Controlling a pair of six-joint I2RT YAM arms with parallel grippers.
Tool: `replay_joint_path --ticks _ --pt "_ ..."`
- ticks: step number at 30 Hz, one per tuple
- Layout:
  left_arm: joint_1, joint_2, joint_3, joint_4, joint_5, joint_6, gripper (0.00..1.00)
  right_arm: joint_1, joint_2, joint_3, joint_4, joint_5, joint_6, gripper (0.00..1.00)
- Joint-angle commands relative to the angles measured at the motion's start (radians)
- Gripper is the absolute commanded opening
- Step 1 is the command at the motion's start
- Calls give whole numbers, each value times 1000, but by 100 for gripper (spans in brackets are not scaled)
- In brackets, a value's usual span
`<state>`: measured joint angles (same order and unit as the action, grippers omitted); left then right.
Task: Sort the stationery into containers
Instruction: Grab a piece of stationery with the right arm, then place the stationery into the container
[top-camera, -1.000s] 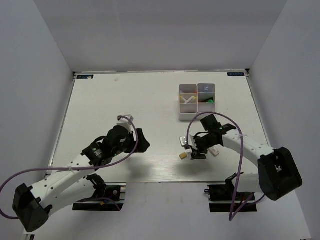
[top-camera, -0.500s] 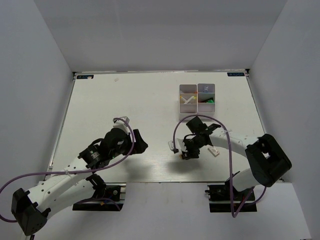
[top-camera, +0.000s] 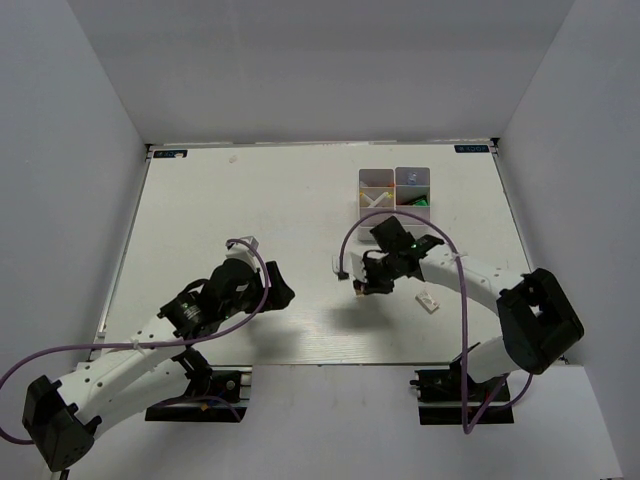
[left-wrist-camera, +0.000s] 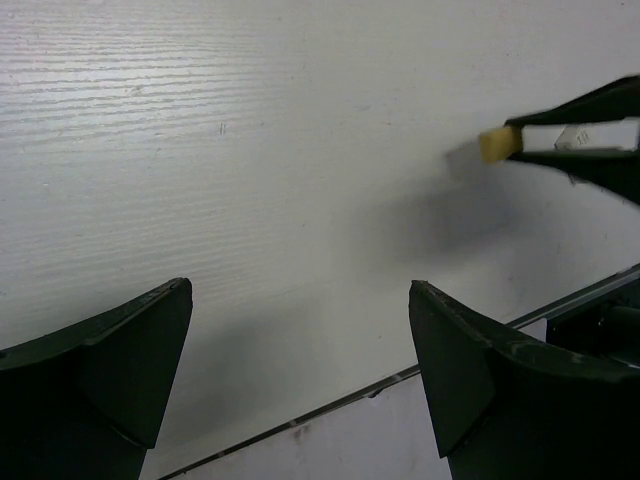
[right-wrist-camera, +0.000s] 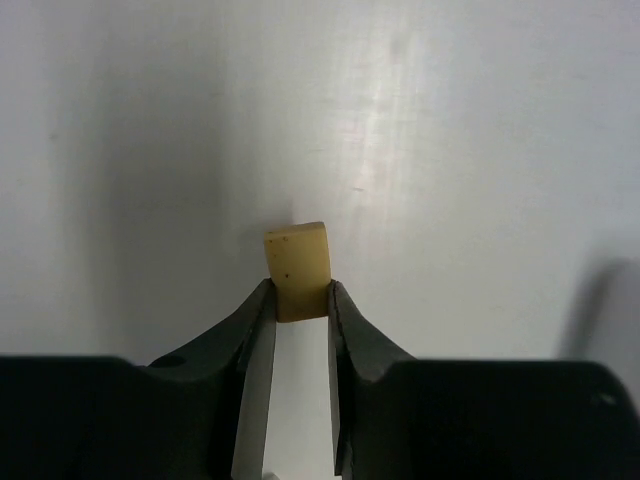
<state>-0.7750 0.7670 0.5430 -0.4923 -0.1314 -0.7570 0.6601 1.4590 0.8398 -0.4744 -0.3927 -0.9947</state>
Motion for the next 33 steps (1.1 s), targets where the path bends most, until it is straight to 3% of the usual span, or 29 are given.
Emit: replay_joint_path --ticks 1,9,19,22,24,28,30,33 --pt "-3 -6 -20 26 -2 -4 99 -49 -61 117 20 58 122 8" --pt "-3 -6 -40 55 7 -4 99 -178 -28 245 114 192 171 8" --pt "-3 3 -49 74 16 -4 99 -226 159 427 125 244 171 11" --pt "-3 3 -49 74 16 -4 99 -234 202 461 111 258 163 18" --pt "-3 -6 -58 74 16 -4 99 -235 225 467 109 261 151 31" --pt "-3 -15 -58 74 16 -13 99 -240 244 469 105 262 148 41" --pt "-3 -15 -58 74 16 -13 99 -241 244 464 105 256 143 52" --pt "-3 -15 -58 74 16 -13 99 -241 233 463 102 250 148 57"
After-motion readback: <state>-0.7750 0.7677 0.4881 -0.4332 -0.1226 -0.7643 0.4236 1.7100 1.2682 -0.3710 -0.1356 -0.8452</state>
